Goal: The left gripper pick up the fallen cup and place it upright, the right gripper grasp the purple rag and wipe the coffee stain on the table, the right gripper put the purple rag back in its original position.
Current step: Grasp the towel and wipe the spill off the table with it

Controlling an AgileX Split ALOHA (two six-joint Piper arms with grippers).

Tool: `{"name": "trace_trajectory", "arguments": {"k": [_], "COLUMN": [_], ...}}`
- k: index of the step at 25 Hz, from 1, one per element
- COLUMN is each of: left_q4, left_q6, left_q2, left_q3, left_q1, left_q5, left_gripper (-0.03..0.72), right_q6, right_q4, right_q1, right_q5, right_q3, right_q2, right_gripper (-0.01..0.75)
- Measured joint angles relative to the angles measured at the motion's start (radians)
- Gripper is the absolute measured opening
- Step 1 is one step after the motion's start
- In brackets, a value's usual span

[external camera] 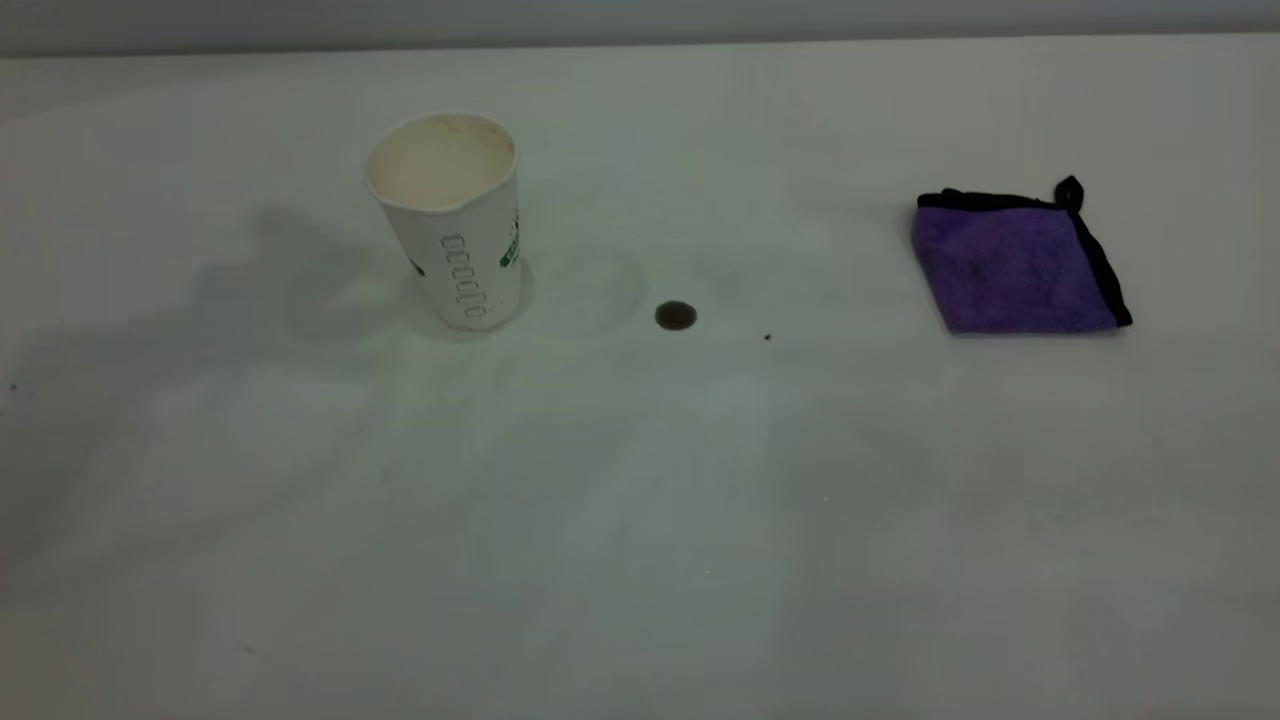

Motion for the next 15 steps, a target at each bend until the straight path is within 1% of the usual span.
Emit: {"name": "trace_trajectory", "arguments": {"k": [4, 6, 9, 12, 15], "left_q4": [0.078, 0.121, 0.181, 0.242, 0.302], "left_q6": [-0.056, -0.072, -0.103, -0.151, -0.191], "left_q2": [-0.083, -0.129, -0.223, -0.332, -0.448], "left_q3": [0.034, 0.086, 0.225, 0.417, 0.597], "left_q1": [-0.013, -0.039, -0.093, -0.14, -0.152], "left_q5": [0.0, 0.0, 0.0, 0.0, 0.0], "left_gripper": [0.507, 0.495, 0.484, 0.482, 0.482], "right_q6": [0.0, 0.0, 0.0, 0.0, 0.0], "right_q4": [0.0, 0.0, 0.0, 0.0, 0.0], "right_q1": [0.0, 0.0, 0.0, 0.0, 0.0], "right_q5": [0.0, 0.0, 0.0, 0.0, 0.0], "right_q3": [0.0, 0.0, 0.0, 0.0, 0.0], "right_q2": [0.0, 0.0, 0.0, 0.0, 0.0], "right_gripper": [0.524, 0.524, 0.524, 0.524, 0.524]}}
